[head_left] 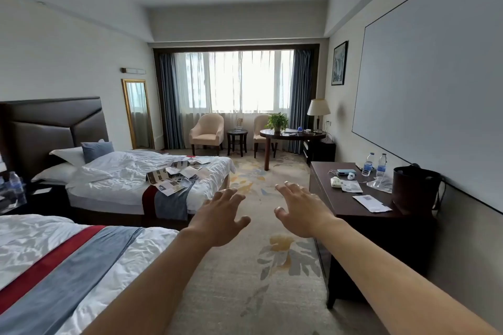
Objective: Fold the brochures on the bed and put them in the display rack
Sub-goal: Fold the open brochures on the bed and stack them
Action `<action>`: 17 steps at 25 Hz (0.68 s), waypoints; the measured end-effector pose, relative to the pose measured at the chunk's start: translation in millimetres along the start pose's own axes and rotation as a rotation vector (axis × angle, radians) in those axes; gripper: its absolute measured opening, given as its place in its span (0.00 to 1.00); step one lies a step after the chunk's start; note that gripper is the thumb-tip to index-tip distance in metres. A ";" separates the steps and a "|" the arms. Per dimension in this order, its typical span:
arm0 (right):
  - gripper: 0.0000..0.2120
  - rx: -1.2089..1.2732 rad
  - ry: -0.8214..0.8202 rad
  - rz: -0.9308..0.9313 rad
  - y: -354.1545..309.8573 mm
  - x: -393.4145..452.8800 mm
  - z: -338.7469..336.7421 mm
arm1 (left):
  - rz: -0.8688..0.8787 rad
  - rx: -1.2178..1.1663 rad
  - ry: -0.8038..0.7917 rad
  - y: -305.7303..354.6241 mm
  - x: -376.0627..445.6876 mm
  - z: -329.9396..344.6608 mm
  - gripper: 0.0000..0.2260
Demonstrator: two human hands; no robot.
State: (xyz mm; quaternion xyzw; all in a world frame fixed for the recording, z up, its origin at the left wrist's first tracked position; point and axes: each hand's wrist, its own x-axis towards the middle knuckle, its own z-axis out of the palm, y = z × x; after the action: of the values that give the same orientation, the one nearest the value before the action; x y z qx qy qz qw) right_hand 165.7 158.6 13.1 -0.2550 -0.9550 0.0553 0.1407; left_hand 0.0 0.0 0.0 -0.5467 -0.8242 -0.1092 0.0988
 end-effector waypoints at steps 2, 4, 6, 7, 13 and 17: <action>0.32 0.009 0.003 0.013 -3.8 4.2 2.1 | -0.009 -0.031 -0.003 -6.7 2.3 -0.3 0.30; 0.32 0.021 0.000 0.029 -8.4 8.5 7.3 | -0.005 -0.040 -0.001 -16.2 5.8 2.2 0.30; 0.32 0.030 0.001 0.039 -15.3 14.0 14.7 | 0.001 -0.054 0.003 -24.3 8.5 6.5 0.30; 0.33 0.028 0.005 0.041 -17.7 16.9 18.8 | 0.001 -0.058 0.008 -29.2 10.2 8.8 0.30; 0.34 0.034 0.001 0.035 -15.4 41.1 36.2 | 0.013 -0.094 -0.022 -58.5 28.6 24.7 0.30; 0.34 -0.040 0.014 0.016 -6.1 80.0 49.2 | -0.004 -0.084 -0.022 -79.3 61.9 35.4 0.31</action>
State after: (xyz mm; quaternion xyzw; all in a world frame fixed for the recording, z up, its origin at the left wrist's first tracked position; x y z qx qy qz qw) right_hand 81.8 191.9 -13.5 -0.2660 -0.9528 0.0356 0.1420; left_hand -98.4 34.6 -22.1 -0.5501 -0.8210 -0.1380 0.0665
